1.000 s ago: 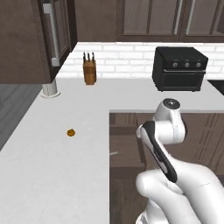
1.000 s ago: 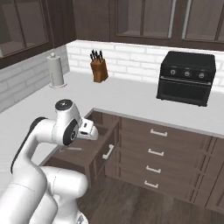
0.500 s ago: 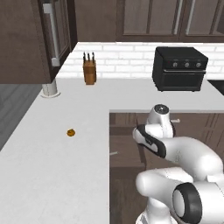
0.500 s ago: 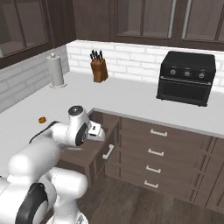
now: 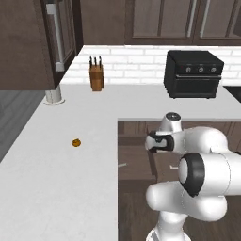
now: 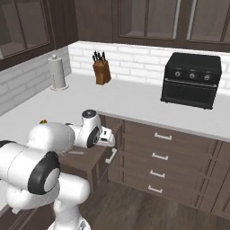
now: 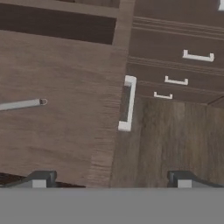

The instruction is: Pick the peeler from the drawer and place it on the counter.

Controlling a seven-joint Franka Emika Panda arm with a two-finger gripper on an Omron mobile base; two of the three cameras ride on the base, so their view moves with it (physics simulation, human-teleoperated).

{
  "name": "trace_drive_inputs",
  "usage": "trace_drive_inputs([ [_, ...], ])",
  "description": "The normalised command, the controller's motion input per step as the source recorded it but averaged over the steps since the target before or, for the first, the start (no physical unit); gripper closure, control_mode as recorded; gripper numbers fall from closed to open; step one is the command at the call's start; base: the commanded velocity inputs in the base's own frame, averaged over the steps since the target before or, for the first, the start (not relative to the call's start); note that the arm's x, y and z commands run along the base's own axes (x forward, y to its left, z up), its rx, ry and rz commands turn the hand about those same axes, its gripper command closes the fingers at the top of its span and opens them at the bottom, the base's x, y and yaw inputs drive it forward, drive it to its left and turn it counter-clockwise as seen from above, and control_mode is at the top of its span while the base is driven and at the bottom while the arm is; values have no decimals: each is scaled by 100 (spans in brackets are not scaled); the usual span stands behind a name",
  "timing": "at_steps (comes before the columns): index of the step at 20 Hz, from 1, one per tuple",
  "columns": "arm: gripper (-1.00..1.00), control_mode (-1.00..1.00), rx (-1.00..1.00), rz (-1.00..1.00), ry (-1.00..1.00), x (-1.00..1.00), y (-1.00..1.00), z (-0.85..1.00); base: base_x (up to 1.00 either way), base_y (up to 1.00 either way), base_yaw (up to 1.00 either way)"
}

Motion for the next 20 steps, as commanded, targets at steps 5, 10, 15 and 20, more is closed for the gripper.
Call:
trace_drive_inputs([
  [5,-100,-100,-1,0,0,38,0,-60,0,0,0],
  [10,-100,-100,0,0,0,35,0,-52,0,0,0],
  [15,-100,-100,0,0,0,14,-1,-56,0,0,0],
  [20,-100,-100,0,0,3,3,-31,-46,0,0,0],
])
